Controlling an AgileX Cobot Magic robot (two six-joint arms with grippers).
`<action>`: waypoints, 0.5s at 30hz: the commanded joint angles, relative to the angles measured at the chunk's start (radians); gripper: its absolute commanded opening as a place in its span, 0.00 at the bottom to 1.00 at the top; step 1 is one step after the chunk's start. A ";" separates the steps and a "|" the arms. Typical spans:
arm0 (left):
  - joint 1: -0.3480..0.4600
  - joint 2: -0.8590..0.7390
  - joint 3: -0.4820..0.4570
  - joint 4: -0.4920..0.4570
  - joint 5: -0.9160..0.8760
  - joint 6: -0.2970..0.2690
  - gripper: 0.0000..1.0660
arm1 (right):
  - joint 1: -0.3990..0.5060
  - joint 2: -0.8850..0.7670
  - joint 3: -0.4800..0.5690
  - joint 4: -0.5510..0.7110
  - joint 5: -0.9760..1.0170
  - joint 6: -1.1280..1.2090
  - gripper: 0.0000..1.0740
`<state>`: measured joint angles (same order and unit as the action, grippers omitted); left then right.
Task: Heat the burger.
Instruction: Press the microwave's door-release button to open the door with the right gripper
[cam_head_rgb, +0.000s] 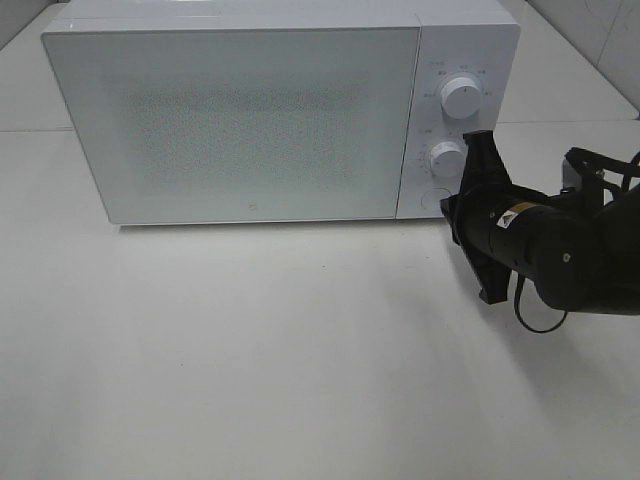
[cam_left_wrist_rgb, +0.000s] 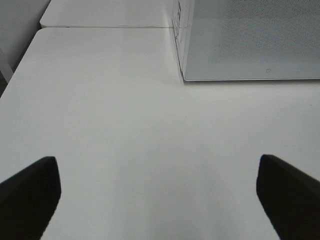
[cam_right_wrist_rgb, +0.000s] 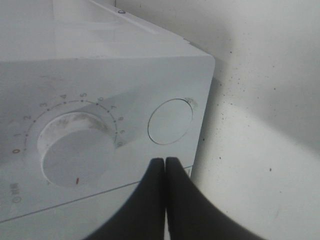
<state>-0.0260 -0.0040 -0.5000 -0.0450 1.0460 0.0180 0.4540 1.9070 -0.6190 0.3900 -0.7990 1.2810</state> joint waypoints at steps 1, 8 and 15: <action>0.003 -0.025 0.004 -0.004 -0.009 0.000 0.96 | 0.005 0.034 -0.047 0.007 0.009 -0.003 0.00; 0.003 -0.025 0.004 -0.004 -0.009 0.000 0.96 | 0.005 0.089 -0.107 0.014 0.009 -0.003 0.00; 0.003 -0.024 0.004 -0.004 -0.009 0.000 0.96 | 0.004 0.141 -0.158 0.070 0.003 -0.014 0.00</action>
<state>-0.0260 -0.0040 -0.5000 -0.0450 1.0460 0.0180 0.4540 2.0350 -0.7560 0.4500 -0.7960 1.2800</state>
